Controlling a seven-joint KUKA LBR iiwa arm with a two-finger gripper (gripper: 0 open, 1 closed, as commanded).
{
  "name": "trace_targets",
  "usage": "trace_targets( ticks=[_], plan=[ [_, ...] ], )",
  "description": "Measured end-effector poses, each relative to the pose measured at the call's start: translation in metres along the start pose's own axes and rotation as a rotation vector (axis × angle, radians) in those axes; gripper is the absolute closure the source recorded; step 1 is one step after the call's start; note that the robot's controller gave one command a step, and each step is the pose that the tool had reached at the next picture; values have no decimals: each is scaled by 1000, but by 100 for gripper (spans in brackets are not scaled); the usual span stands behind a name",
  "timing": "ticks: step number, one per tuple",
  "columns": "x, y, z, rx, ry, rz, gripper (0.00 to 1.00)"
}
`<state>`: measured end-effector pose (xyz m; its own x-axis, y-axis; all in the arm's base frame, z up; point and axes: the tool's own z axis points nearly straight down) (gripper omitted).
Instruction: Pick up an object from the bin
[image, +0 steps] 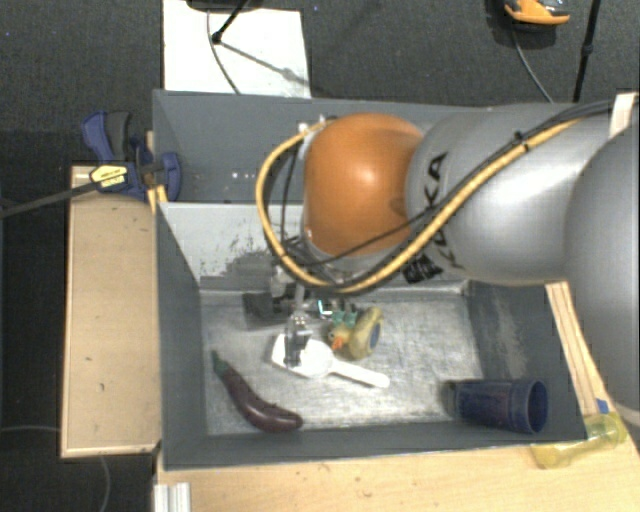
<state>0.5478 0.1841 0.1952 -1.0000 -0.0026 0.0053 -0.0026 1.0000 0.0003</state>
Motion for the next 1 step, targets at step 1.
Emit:
trace_targets(
  ticks=[1],
  plan=[
    [-2,-1,-4,-2,-8,4,0]
  ],
)
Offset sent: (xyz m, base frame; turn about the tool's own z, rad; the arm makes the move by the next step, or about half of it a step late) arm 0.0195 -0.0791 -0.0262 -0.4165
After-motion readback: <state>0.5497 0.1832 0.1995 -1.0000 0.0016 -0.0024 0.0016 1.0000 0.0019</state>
